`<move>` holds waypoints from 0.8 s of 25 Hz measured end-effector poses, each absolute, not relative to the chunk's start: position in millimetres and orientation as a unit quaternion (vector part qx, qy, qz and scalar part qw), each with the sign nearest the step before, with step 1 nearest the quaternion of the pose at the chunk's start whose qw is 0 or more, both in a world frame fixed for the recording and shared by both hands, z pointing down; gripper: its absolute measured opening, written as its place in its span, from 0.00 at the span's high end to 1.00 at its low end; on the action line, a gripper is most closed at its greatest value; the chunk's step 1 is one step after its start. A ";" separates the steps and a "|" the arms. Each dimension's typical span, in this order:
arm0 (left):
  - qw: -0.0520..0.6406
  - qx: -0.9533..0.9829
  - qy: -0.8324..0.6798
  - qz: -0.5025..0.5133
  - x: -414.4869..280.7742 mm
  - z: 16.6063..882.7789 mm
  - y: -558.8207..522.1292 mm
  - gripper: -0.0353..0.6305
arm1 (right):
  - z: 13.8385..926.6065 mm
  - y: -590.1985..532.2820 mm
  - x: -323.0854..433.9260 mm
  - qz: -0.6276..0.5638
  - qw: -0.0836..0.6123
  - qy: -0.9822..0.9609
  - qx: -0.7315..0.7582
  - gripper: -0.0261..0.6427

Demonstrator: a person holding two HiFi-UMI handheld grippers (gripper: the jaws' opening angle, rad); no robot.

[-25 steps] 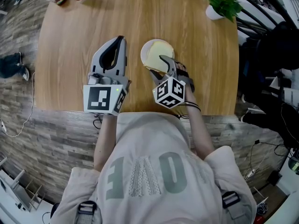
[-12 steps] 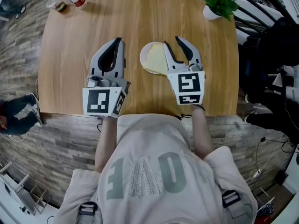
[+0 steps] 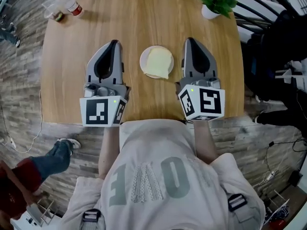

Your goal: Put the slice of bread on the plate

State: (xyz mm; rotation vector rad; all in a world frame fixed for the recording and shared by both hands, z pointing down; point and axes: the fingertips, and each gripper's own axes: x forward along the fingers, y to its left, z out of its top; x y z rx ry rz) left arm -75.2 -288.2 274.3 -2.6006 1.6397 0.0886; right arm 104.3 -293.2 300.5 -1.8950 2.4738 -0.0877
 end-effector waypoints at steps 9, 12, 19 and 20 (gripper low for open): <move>0.046 -0.842 0.537 0.033 -76.4 263.1 -283.9 0.94 | 301.3 -278.4 86.6 0.015 -0.018 0.806 -0.591 0.94; 0.050 -0.841 0.537 0.036 -76.6 259.9 -282.7 0.94 | 300.5 -276.2 84.7 0.022 -0.025 0.807 -0.590 0.94; 0.047 -0.841 0.538 0.035 -76.6 261.9 -281.9 0.94 | 305.8 -273.7 85.7 0.022 -0.036 0.806 -0.591 0.94; 0.048 -0.840 0.539 0.035 -77.4 262.0 -281.9 0.94 | 306.6 -273.3 85.4 0.022 -0.037 0.806 -0.591 0.94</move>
